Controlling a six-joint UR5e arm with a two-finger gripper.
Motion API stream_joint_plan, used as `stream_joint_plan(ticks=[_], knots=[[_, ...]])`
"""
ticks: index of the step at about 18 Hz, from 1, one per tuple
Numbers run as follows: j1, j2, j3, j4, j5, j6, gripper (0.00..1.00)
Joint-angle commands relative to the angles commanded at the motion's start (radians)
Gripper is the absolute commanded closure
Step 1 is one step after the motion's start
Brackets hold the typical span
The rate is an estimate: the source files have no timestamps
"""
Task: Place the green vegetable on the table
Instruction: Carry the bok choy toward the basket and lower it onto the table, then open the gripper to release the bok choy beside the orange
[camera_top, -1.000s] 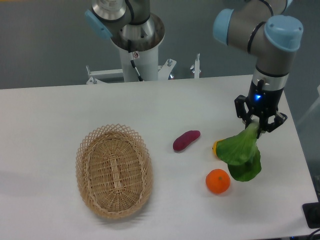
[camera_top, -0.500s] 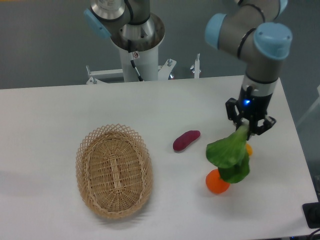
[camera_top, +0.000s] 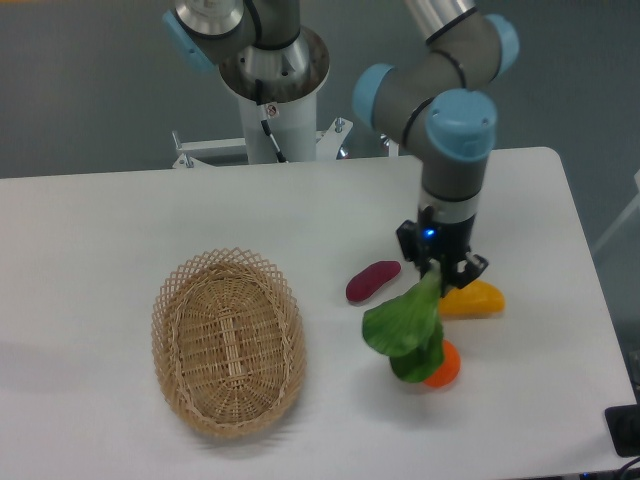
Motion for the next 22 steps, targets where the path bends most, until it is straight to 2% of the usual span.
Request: stream_joint_plan(ticks=[4,7,10,14,15,16,17,18,19,22], knots=[[-0.034,-0.052,-0.011,0.064,0.003,0.028,0.67],[-0.040,-0.078,-0.017,0.068,0.008,0.054,0.67],[-0.048,-0.094,-0.015,0.068,0.060,0.100,0.67],[-0.048,-0.100,-0.018,0.069,0.066,0.121,0.66],[-0.048,-0.101,-0.018,0.071,0.066,0.120,0.63],[-0.048,-0.104,-0.012,0.074,0.066,0.120,0.53],[-0.048,-0.109,-0.006,0.078,0.064,0.120,0.40],[-0.048,-0.110,0.000,0.083,0.064,0.120,0.15],[-0.048,-0.112,0.003,0.086,0.064,0.121,0.00],[-0.045,-0.104,0.020,0.084,0.064,0.123,0.00]])
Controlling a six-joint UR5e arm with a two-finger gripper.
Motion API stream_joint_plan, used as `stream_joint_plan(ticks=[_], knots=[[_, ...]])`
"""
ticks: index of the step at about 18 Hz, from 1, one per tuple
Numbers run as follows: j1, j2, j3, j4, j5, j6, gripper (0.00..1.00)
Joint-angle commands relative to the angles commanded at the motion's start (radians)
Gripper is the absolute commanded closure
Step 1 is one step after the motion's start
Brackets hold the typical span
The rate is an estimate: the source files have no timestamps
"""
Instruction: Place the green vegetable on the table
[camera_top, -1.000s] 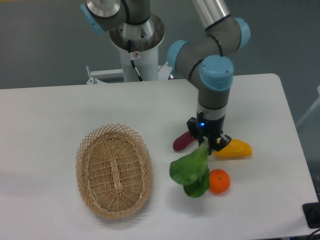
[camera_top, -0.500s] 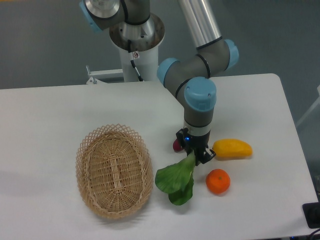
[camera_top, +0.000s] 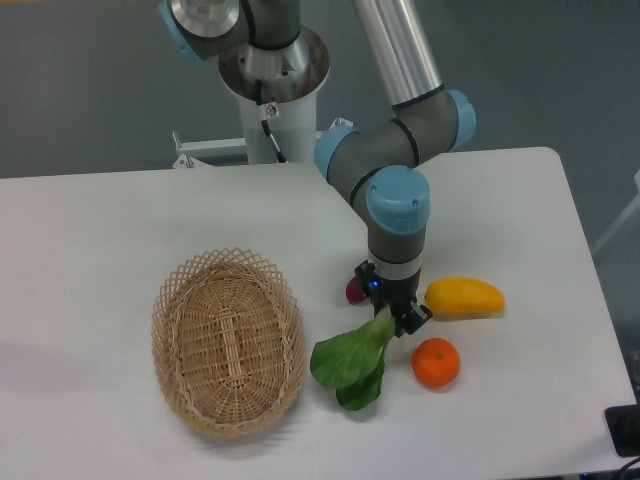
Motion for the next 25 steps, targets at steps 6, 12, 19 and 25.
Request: stream_joint_plan(ticks=[6,12,19,25], knots=[[0.024,0.021,0.054,-0.003,0.003,-0.018,0.00],[0.087,0.032,0.196,-0.020,-0.005,-0.017,0.00],[0.210,0.064,0.262,-0.164,-0.031,0.177,0.00],[0.317,0.109,0.272,-0.256,-0.089,0.378,0.00]])
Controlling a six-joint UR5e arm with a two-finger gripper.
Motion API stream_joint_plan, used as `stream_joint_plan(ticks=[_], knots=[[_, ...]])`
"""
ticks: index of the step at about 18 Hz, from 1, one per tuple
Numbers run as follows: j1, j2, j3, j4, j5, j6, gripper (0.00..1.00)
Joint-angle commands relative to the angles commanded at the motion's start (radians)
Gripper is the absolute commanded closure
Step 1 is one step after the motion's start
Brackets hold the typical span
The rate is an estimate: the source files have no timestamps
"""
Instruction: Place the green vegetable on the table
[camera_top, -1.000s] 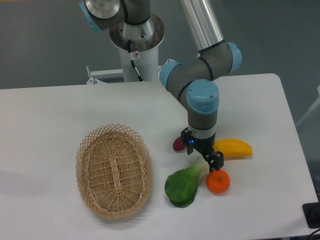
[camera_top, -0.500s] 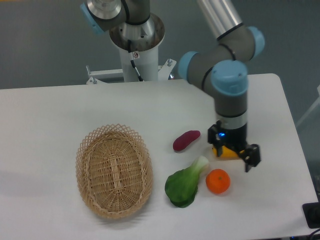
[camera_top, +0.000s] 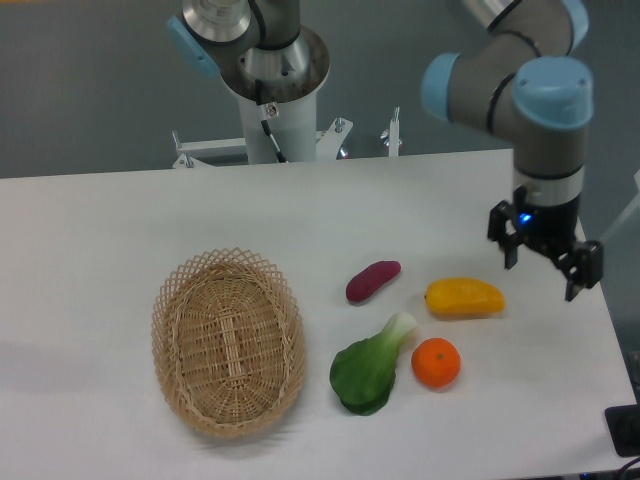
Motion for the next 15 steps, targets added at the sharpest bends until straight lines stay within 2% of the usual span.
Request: stream_joint_plan(ticks=[4,8,15], knots=[[0.058,0.009,0.000,-0.051,-0.037,0.129,0.00],[0.088,0.023,-0.011,-0.057,-0.075,0.137,0.00],[0.088,0.025,-0.014,-0.054,-0.075,0.135,0.00]])
